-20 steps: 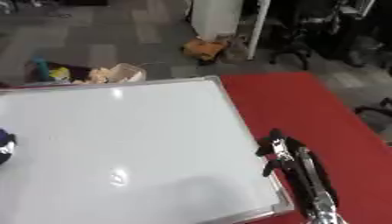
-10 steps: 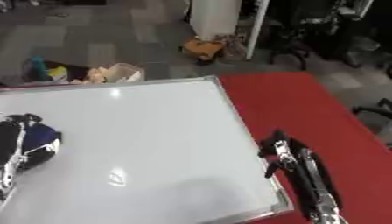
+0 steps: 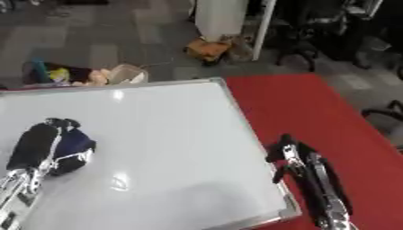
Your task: Wipe the whiteboard clean with a brush.
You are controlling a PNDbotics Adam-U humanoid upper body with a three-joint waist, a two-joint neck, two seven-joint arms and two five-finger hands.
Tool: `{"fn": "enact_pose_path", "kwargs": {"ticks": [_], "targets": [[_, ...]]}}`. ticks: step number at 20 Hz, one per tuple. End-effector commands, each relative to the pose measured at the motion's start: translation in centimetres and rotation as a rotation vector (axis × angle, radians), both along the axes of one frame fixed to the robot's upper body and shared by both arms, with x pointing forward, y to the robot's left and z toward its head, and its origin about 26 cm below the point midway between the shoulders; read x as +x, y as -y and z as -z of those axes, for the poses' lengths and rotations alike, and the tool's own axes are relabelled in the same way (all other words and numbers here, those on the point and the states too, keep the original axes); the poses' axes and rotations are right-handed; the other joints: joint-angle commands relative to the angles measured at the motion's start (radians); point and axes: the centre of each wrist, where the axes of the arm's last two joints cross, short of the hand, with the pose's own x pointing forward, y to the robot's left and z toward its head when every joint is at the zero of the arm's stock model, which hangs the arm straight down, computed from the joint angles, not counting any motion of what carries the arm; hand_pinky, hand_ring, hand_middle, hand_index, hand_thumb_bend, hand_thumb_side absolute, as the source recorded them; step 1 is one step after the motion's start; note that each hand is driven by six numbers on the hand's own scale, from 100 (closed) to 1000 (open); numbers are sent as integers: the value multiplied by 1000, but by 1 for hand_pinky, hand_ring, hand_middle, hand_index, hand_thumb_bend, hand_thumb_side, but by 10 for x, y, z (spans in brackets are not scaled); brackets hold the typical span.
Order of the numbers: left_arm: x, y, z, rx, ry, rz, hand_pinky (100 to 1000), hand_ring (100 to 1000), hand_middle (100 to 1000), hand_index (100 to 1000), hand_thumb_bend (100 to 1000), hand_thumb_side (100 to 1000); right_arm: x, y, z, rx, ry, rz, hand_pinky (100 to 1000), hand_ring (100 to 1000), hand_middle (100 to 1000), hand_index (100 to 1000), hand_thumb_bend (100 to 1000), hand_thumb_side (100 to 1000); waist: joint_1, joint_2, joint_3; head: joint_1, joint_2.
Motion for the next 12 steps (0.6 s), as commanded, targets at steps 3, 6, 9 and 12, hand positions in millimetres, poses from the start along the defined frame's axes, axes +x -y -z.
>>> {"fn": "enact_pose_path", "kwargs": {"ticks": [3, 6, 9, 12], "targets": [[2, -26, 4, 9, 0, -102, 234, 522, 412, 714, 352, 359, -1, 2, -8, -12, 29, 1, 310, 582, 492, 601, 100, 844, 2, -12, 2, -3, -8], [3, -50, 7, -10, -5, -198, 233, 526, 412, 713, 358, 356, -1, 2, -8, -12, 28, 4, 310, 582, 492, 601, 100, 844, 2, -11, 5, -6, -8], [3, -70, 9, -41, -12, -279, 230, 531, 413, 711, 360, 354, -1, 2, -8, -12, 28, 6, 310, 582, 492, 601, 100, 844, 2, -11, 9, -7, -8], [1, -88, 11, -79, -14, -352, 228, 535, 414, 710, 364, 353, -1, 3, -8, -12, 28, 7, 310, 582, 492, 601, 100, 843, 1, -11, 12, -9, -8]]}}
